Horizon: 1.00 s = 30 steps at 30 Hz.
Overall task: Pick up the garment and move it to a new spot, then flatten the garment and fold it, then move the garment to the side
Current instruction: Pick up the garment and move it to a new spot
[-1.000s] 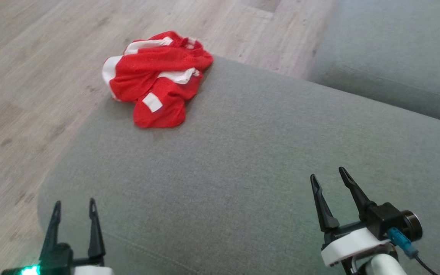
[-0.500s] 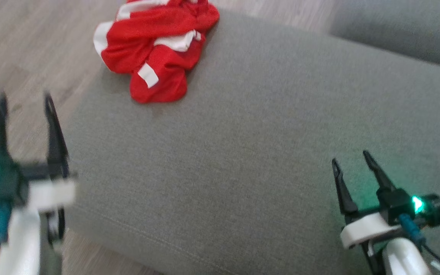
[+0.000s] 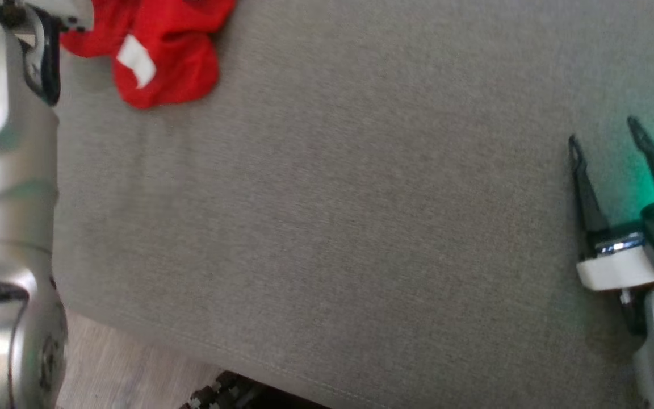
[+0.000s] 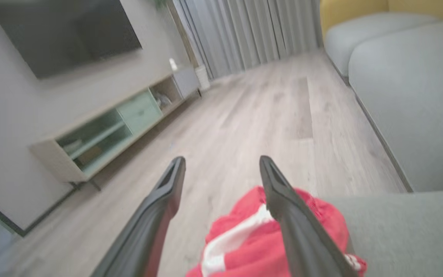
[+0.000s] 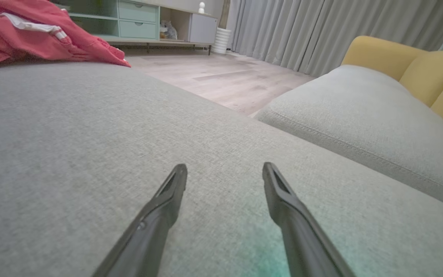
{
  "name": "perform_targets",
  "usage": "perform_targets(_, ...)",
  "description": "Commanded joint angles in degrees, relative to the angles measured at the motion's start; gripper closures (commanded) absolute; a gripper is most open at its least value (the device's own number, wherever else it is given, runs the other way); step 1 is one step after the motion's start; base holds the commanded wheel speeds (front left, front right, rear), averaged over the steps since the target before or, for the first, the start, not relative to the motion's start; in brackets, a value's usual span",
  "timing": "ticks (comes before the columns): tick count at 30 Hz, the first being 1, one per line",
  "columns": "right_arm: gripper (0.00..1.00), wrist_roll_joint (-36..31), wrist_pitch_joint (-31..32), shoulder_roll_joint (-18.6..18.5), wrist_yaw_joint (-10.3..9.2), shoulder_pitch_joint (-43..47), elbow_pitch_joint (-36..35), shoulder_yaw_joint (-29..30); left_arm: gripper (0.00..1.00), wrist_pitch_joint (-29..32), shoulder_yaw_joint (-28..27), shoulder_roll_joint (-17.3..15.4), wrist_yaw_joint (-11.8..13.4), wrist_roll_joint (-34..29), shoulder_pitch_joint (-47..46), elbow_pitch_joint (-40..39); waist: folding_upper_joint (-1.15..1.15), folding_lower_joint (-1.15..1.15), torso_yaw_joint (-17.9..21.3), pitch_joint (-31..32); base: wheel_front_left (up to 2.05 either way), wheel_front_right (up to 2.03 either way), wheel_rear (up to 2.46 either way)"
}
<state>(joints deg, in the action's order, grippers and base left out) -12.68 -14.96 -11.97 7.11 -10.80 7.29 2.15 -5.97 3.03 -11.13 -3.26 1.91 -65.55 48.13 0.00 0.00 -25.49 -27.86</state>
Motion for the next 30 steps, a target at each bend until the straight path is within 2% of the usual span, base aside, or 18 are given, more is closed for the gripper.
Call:
perform_targets(1,0.0,-0.14,-0.04,-1.51,0.37,-0.53,-0.44,-0.61,0.0,3.0,-1.81,-2.83,-0.89,1.14,-2.51,3.51,0.0,0.0,3.72,-5.81,0.0,0.0,0.0)
perform_targets(5,0.0,-0.04,-0.04,-2.14,0.37,-1.63,-2.33,0.71,0.0,7.24,-1.67,-3.52,-1.94,2.17,-7.44,12.09,0.0,0.0,5.54,-9.71,0.0,0.0,0.0)
perform_targets(10,0.0,-0.21,-0.04,-1.8,0.37,-2.4,-3.65,1.59,0.0,7.31,-1.72,-4.15,-2.61,3.34,-8.79,19.32,0.0,0.0,6.95,-11.8,0.0,0.0,0.0)
perform_targets(11,0.0,-0.24,-0.04,-1.7,0.37,-2.43,-3.81,1.65,0.53,6.49,-1.6,-4.47,-2.44,3.28,-8.9,20.07,0.0,0.0,7.08,-11.99,0.0,0.0,0.0)
perform_targets(12,0.0,-0.28,-0.04,-1.65,0.37,-2.46,-3.94,1.75,1.0,5.58,-1.2,-4.79,-2.33,2.94,-8.99,20.62,0.0,0.0,7.12,-12.18,0.0,0.0,0.0)
perform_targets(18,0.0,-0.39,-0.04,-1.38,0.37,-2.55,-3.56,2.43,1.0,-2.39,0.65,-6.23,-0.56,1.12,-11.56,20.69,0.0,0.0,6.29,-12.29,0.0,0.0,0.0)
perform_targets(21,0.0,-0.32,-0.04,-0.92,0.37,-2.54,-2.82,1.96,1.0,-6.29,2.05,-6.32,-0.53,0.1,-13.67,20.11,0.0,0.0,5.65,-10.94,0.0,0.0,0.0)
perform_targets(25,0.0,0.11,-0.04,0.21,0.37,-3.06,-1.61,0.32,1.0,-8.32,4.28,-6.77,-1.15,-1.47,-16.52,18.63,0.0,0.0,5.73,-7.67,0.0,0.0,0.0)
perform_targets(30,0.0,1.02,-0.04,2.69,0.37,-4.27,0.21,-1.34,1.0,-8.92,7.3,-8.17,-2.15,-3.53,-19.27,16.1,0.0,0.0,7.82,-1.97,0.0,0.0,0.0)
